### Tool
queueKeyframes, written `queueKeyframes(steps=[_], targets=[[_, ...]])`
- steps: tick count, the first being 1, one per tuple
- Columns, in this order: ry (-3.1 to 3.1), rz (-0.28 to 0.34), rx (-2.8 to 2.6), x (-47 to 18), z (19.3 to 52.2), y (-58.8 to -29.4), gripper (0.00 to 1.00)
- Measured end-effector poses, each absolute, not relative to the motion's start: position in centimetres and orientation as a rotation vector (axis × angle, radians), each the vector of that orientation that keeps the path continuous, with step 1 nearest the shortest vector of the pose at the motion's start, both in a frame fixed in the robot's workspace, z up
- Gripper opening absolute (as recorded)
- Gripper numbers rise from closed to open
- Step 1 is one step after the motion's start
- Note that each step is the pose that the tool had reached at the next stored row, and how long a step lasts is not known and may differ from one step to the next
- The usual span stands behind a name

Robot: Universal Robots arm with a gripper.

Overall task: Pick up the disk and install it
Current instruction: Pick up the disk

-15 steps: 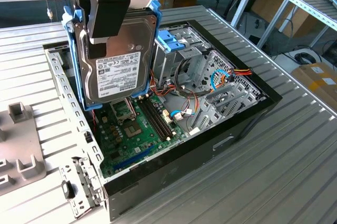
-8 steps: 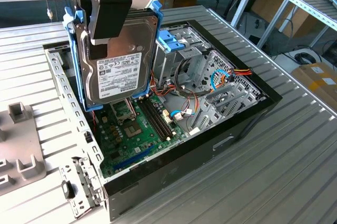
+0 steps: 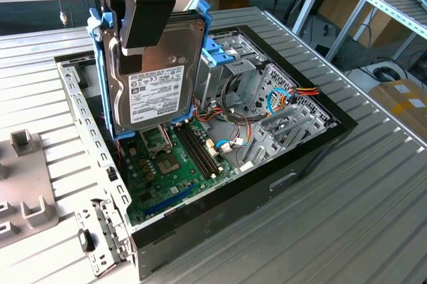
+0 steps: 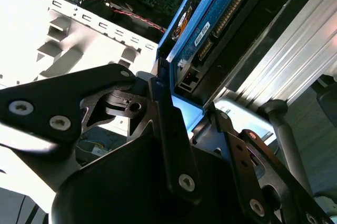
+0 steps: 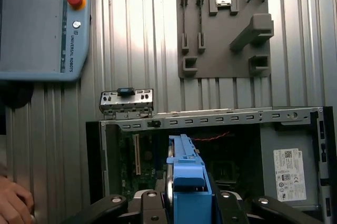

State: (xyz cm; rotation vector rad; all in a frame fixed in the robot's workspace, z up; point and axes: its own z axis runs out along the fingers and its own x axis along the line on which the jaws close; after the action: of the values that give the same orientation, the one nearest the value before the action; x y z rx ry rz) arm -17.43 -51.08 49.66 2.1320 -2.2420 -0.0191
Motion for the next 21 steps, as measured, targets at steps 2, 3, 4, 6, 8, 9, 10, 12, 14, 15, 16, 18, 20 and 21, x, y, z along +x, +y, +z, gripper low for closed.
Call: queueKeyframes(steps=[2,3,4,6,8,9,10,12,14,15,16,18,20,21], targets=[[-2.242,-0.019,2.132,-17.1,49.7,-51.1,0.37],[-2.242,-0.019,2.132,-17.1,49.7,-51.1,0.37],[-2.242,-0.019,2.132,-16.9,49.7,-51.1,0.37],[-2.242,-0.019,2.132,-16.8,49.7,-51.1,0.37],[-2.242,-0.019,2.132,-16.6,49.7,-51.1,0.37],[-2.242,-0.019,2.132,-16.5,49.7,-51.1,0.37],[-2.242,-0.019,2.132,-16.4,49.7,-51.1,0.37],[-2.242,-0.019,2.132,-16.2,49.7,-51.1,0.37],[-2.242,-0.019,2.132,-16.0,49.7,-51.1,0.37],[-2.242,-0.019,2.132,-16.0,49.7,-51.1,0.37],[-2.242,-0.019,2.132,-15.9,49.7,-51.1,0.37],[-2.242,-0.019,2.132,-15.7,49.7,-51.1,0.37],[-2.242,-0.019,2.132,-15.5,49.7,-51.1,0.37],[-2.242,-0.019,2.132,-15.5,49.7,-51.1,0.37]])
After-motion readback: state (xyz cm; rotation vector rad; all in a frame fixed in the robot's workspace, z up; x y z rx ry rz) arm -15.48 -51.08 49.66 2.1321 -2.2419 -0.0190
